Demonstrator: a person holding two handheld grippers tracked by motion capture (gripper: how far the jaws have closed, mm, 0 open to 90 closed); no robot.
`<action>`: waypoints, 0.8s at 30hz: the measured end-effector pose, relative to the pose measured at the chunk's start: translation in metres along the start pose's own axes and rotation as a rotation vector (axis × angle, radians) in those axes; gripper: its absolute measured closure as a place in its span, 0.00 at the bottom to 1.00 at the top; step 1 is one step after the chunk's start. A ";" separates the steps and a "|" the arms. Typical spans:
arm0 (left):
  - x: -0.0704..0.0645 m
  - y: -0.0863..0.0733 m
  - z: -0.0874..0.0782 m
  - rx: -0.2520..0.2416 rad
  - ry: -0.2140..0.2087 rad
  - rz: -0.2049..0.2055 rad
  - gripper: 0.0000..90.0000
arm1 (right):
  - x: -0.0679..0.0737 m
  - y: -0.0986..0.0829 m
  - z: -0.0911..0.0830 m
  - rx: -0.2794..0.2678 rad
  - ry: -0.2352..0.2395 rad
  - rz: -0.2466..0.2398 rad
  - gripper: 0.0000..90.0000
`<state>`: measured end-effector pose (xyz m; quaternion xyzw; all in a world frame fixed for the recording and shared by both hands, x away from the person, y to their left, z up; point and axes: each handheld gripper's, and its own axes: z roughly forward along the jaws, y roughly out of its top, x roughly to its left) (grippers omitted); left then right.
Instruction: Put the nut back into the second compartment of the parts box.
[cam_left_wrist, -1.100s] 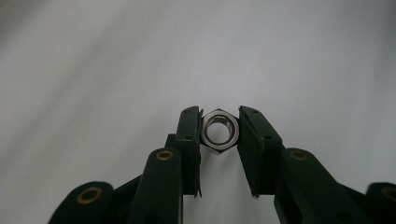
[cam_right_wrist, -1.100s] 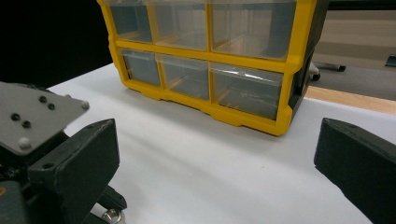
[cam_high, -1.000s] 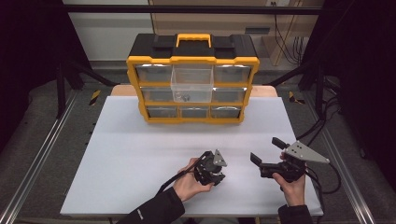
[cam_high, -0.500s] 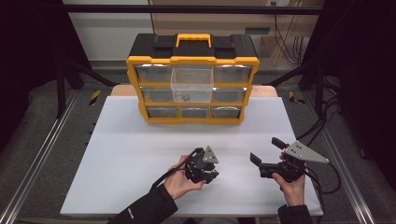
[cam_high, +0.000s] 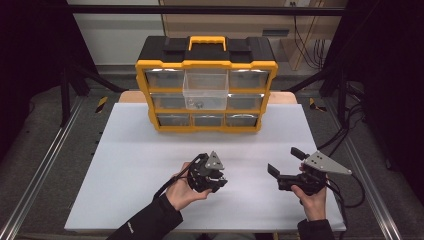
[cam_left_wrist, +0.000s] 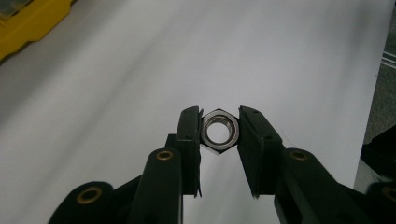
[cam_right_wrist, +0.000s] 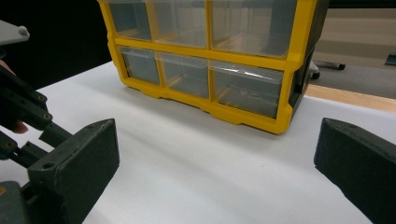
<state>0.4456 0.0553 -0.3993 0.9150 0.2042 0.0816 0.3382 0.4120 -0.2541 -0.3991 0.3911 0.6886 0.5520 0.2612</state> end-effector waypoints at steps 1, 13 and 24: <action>0.001 0.000 -0.002 0.003 -0.002 0.002 0.77 | 0.000 0.000 0.000 0.000 0.001 -0.001 0.01; 0.011 0.007 -0.026 -0.026 0.012 0.000 0.77 | 0.000 -0.001 0.001 0.001 0.001 -0.003 0.01; 0.017 0.022 -0.048 -0.043 0.029 0.010 0.77 | 0.000 0.000 0.001 0.002 0.000 0.000 0.01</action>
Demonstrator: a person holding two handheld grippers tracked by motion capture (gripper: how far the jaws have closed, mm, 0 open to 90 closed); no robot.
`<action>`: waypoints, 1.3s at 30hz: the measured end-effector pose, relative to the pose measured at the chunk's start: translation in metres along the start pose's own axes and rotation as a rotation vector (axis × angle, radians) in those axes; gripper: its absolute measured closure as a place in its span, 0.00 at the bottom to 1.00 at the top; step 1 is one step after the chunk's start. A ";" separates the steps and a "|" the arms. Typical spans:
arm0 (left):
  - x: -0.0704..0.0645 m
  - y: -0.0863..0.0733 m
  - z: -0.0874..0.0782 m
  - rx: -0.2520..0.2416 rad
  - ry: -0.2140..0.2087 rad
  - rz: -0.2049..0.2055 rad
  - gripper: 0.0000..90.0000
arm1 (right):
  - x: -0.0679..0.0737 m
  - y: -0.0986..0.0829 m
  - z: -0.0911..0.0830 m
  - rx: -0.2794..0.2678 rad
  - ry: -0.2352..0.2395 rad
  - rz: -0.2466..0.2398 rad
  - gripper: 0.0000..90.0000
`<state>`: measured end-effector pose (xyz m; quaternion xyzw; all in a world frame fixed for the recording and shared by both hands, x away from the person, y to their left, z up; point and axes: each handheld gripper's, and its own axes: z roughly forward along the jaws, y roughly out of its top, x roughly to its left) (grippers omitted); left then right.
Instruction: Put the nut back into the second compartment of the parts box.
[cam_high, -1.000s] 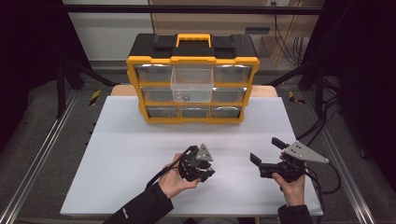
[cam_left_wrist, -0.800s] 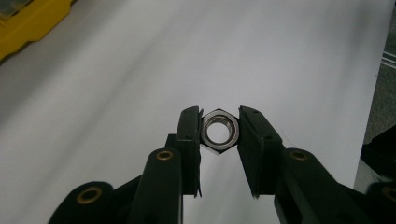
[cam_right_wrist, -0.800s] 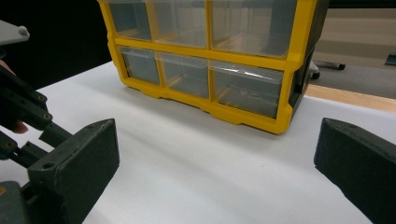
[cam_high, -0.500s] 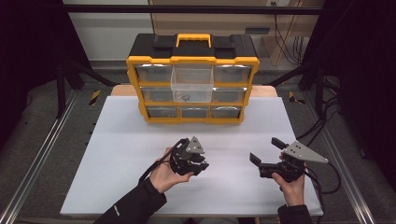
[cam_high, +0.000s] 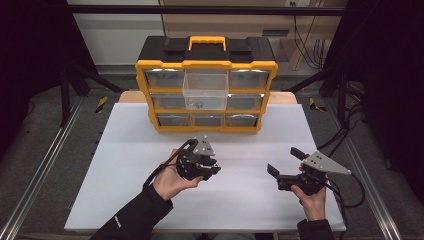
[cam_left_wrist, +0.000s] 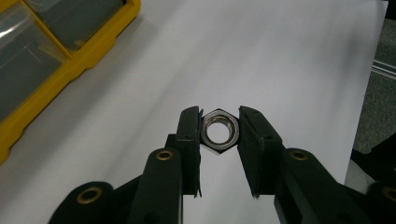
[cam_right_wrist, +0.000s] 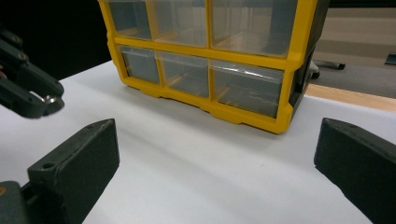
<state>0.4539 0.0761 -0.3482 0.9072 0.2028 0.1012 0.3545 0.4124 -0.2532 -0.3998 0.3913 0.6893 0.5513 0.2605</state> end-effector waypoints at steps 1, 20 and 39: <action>0.002 0.004 -0.005 -0.006 0.002 0.001 0.77 | 0.000 0.000 0.000 0.001 0.000 -0.002 0.01; 0.021 0.034 -0.047 -0.062 0.051 -0.013 0.77 | 0.000 0.000 0.000 0.000 0.001 0.000 0.01; 0.035 0.064 -0.080 -0.096 0.084 -0.031 0.77 | -0.001 0.000 0.000 -0.005 0.003 -0.006 0.01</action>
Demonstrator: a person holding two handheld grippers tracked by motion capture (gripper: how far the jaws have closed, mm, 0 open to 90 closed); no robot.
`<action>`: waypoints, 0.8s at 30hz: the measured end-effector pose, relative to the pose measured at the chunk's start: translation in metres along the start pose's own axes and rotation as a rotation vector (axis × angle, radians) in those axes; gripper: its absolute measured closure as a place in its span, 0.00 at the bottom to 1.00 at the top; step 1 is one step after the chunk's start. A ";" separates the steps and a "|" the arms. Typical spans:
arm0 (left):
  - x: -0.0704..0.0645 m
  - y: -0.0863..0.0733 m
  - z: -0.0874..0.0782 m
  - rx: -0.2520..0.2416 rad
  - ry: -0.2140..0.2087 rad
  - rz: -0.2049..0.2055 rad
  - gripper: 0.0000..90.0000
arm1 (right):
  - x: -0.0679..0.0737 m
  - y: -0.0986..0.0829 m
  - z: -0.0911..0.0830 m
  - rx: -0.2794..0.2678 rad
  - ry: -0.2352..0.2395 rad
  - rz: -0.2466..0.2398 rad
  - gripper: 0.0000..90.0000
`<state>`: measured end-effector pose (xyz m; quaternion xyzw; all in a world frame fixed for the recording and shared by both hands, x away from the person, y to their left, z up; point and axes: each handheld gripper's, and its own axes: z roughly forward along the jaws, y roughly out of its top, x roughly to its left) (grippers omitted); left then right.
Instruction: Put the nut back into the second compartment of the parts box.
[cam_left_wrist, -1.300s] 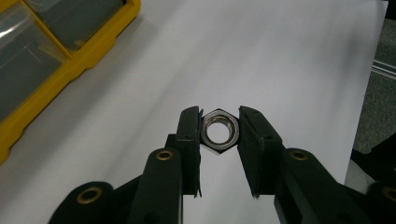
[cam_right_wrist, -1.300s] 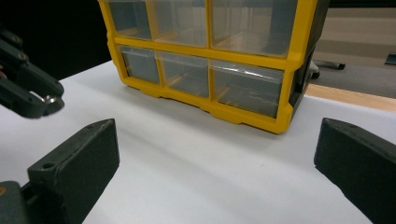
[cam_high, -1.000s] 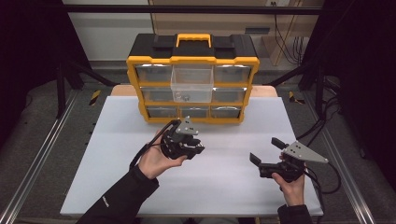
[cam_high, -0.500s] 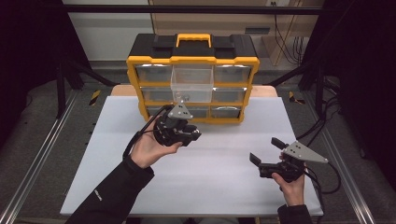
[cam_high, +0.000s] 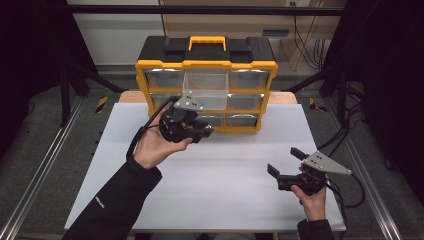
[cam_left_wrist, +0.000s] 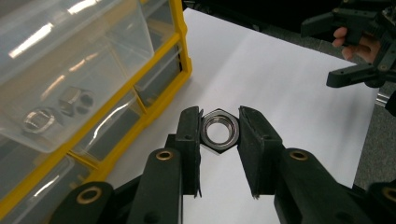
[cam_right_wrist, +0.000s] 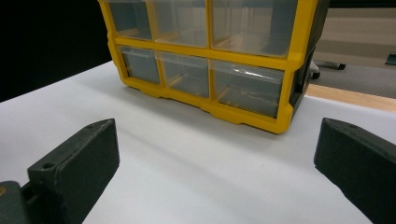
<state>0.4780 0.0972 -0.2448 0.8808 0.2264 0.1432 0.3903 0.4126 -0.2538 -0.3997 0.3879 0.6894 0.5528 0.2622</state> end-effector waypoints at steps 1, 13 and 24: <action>0.001 0.002 -0.001 -0.007 0.005 0.000 0.77 | 0.000 0.000 0.000 0.000 0.000 0.000 0.01; 0.015 0.027 -0.018 -0.030 0.045 -0.021 0.77 | 0.000 0.001 -0.001 0.003 0.000 0.009 0.01; 0.027 0.047 -0.028 -0.038 0.092 -0.022 0.77 | -0.001 0.001 -0.002 -0.004 -0.002 0.012 0.01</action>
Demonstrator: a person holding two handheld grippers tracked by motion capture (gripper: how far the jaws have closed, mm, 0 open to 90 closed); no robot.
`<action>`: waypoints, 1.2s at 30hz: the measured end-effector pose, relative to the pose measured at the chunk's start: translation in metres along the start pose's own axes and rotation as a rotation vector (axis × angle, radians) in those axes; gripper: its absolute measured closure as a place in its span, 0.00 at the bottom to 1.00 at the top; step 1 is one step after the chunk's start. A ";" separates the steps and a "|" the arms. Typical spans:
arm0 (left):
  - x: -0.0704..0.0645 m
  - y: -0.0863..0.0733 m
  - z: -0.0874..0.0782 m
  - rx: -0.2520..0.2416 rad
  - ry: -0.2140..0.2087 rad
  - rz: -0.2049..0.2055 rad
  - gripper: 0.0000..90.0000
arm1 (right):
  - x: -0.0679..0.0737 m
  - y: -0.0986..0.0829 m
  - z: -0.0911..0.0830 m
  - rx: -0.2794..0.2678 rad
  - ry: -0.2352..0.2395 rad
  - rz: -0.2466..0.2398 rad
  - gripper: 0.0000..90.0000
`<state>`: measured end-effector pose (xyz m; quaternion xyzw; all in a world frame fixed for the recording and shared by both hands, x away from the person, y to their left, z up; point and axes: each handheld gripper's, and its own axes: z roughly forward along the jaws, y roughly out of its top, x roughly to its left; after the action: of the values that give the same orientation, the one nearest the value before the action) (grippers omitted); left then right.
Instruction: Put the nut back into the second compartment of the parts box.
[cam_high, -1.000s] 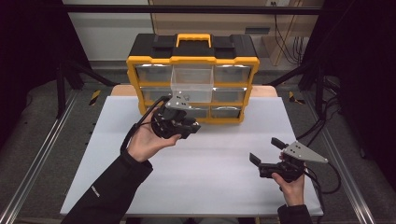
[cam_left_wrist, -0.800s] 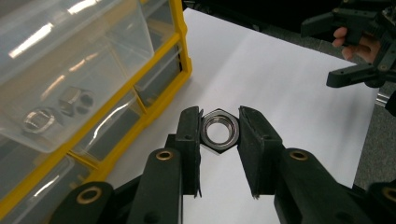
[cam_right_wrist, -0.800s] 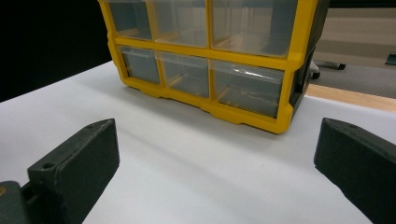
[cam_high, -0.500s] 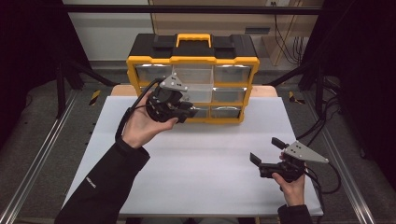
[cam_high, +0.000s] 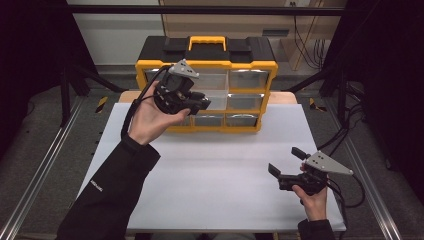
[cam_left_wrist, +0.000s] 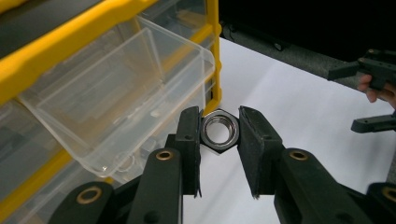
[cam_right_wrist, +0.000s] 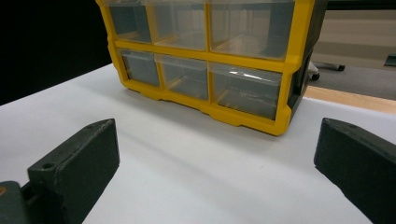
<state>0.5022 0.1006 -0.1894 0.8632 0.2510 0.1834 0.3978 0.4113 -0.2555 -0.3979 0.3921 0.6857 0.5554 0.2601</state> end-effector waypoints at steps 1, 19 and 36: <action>0.000 0.000 0.000 0.000 0.000 0.000 0.77 | 0.000 0.000 0.000 0.000 0.000 0.000 0.01; 0.015 0.021 0.006 -0.038 0.051 -0.025 0.77 | 0.000 0.000 0.000 -0.006 0.000 -0.003 0.01; 0.029 0.024 0.028 -0.059 0.096 -0.018 0.77 | -0.001 0.000 -0.001 -0.007 0.002 -0.002 0.01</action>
<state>0.5466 0.0875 -0.1845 0.8390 0.2723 0.2284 0.4122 0.4112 -0.2567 -0.3973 0.3901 0.6843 0.5579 0.2615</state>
